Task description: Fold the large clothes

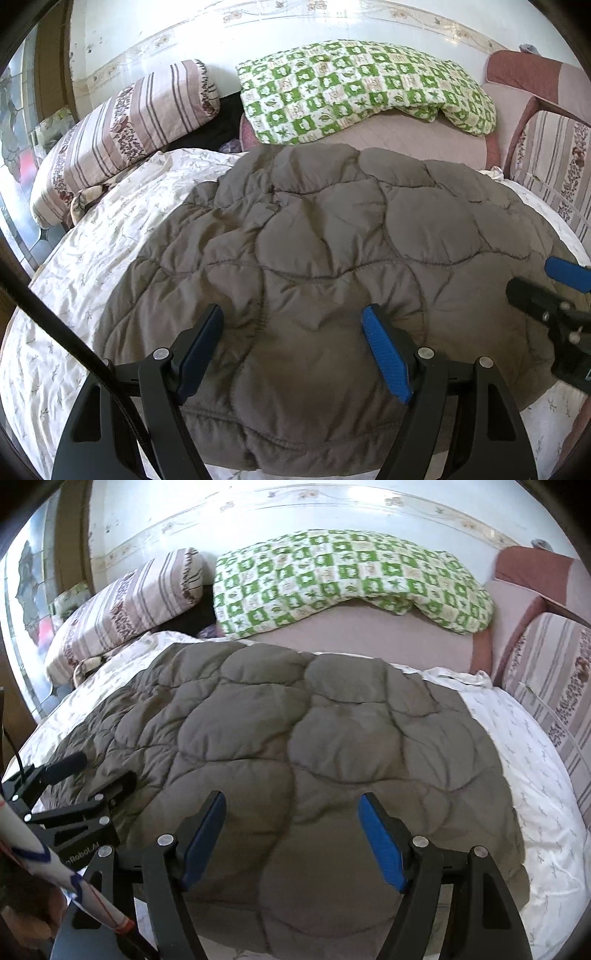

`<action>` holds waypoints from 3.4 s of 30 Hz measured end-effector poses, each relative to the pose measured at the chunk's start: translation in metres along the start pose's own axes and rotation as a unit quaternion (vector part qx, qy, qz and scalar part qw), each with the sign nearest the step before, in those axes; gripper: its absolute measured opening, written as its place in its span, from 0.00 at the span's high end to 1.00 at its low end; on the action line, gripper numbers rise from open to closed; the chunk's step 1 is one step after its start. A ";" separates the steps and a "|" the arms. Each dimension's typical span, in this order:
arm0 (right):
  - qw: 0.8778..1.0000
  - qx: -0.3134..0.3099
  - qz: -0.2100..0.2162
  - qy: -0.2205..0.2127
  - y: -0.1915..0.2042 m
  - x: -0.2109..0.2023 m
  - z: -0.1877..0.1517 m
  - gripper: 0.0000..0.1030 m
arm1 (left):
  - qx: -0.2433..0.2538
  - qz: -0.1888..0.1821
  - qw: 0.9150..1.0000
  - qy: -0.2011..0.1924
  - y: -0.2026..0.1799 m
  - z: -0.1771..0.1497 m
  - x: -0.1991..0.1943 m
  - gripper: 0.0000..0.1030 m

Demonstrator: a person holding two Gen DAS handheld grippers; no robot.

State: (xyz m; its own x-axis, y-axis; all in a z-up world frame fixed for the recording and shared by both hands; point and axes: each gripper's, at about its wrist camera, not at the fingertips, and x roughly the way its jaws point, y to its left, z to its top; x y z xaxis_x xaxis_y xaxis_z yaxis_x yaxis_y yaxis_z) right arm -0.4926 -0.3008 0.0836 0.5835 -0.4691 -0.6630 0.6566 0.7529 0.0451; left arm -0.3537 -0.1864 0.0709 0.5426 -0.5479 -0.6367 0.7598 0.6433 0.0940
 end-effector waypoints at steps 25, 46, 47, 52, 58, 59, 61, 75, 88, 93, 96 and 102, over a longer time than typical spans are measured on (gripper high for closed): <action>0.999 -0.001 -0.002 0.045 0.004 0.028 -0.006 0.21 | -0.014 0.006 1.000 0.016 0.015 -0.006 0.012 0.19; 0.981 0.072 -0.048 -0.172 0.015 -0.218 0.008 0.12 | -0.059 -0.004 0.987 -0.152 0.039 0.000 -0.187 0.19; 0.980 0.064 -0.051 -0.180 0.021 -0.235 0.005 0.11 | -0.059 -0.001 0.984 -0.171 0.043 -0.003 -0.215 0.16; 0.969 0.052 -0.066 -0.231 0.040 -0.312 -0.016 0.00 | -0.056 0.008 0.974 -0.219 0.056 -0.019 -0.305 0.06; 0.966 0.034 -0.065 -0.249 0.064 -0.359 -0.046 0.00 | -0.047 0.025 0.975 -0.217 0.056 -0.047 -0.350 0.00; 0.966 0.034 -0.069 -0.246 0.067 -0.361 -0.050 0.00 | -0.044 0.033 0.976 -0.212 0.055 -0.050 -0.353 0.00; 0.970 0.034 -0.059 -0.234 0.070 -0.360 -0.058 0.00 | -0.036 0.062 0.976 -0.206 0.054 -0.057 -0.354 0.00; 0.978 0.039 -0.053 -0.200 0.081 -0.331 -0.062 0.00 | -0.037 0.083 0.978 -0.186 0.048 -0.073 -0.355 0.00; 0.979 0.030 -0.060 -0.190 0.085 -0.285 -0.060 0.00 | -0.032 0.087 0.985 -0.145 0.052 -0.072 -0.304 0.00; 0.981 0.039 -0.061 -0.178 0.081 -0.275 -0.059 0.00 | -0.032 0.081 0.988 -0.129 0.055 -0.073 -0.293 0.00; 0.982 0.039 -0.062 -0.174 0.082 -0.271 -0.059 0.00 | -0.034 0.078 0.988 -0.127 0.058 -0.074 -0.291 0.00; 0.983 0.031 -0.067 -0.171 0.086 -0.269 -0.059 0.00 | -0.039 0.075 0.990 -0.115 0.063 -0.075 -0.285 0.00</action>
State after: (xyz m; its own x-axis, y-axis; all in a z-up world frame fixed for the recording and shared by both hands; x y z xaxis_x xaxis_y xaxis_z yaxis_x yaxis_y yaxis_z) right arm -0.6212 -0.0827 0.2217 0.6084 -0.6981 -0.3774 0.7606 0.6487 0.0263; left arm -0.4875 0.0505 0.2008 0.7217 -0.5446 -0.4273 0.6394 0.7610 0.1101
